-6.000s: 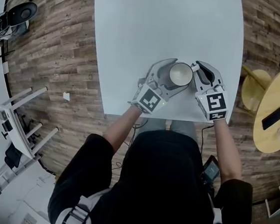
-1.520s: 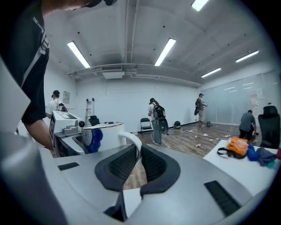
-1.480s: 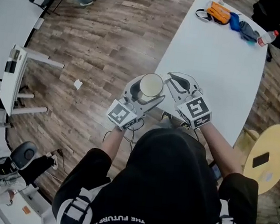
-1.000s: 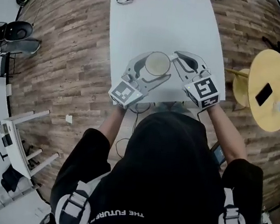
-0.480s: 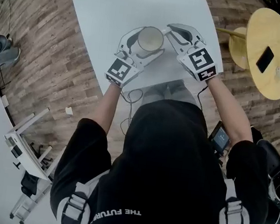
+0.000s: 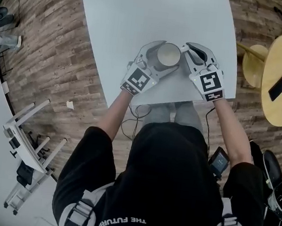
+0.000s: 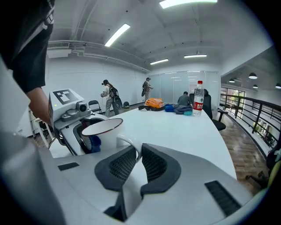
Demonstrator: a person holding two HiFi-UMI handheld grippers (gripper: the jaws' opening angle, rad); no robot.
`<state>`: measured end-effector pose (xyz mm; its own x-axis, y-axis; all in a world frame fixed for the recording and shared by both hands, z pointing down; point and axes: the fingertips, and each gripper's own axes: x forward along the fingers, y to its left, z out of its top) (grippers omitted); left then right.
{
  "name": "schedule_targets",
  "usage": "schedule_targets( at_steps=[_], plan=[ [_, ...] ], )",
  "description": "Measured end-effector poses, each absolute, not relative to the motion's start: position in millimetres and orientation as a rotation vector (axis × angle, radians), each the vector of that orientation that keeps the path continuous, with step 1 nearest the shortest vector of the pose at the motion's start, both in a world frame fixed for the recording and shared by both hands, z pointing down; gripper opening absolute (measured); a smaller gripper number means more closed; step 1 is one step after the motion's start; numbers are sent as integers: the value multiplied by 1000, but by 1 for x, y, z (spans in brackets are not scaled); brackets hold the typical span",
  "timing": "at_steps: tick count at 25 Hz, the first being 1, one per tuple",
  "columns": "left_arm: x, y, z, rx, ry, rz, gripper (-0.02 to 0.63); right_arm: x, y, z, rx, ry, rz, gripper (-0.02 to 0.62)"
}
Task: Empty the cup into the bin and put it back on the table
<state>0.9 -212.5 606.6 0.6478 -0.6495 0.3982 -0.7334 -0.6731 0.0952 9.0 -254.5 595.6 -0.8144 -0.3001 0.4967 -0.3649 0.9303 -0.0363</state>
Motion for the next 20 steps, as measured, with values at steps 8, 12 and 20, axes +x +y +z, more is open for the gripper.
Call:
schedule_targets(
  at_steps=[8, 12, 20],
  plan=[
    [5, -215, 618, 2618, -1111, 575, 368, 17, -259, 611, 504, -2571, 255, 48],
    [1, -211, 627, 2599, -1112, 595, 368, 15, -258, 617, 503, -2575, 277, 49],
    [13, -211, 611, 2632, -1124, 542, 368, 23, -252, 612, 512, -2559, 294, 48]
  ],
)
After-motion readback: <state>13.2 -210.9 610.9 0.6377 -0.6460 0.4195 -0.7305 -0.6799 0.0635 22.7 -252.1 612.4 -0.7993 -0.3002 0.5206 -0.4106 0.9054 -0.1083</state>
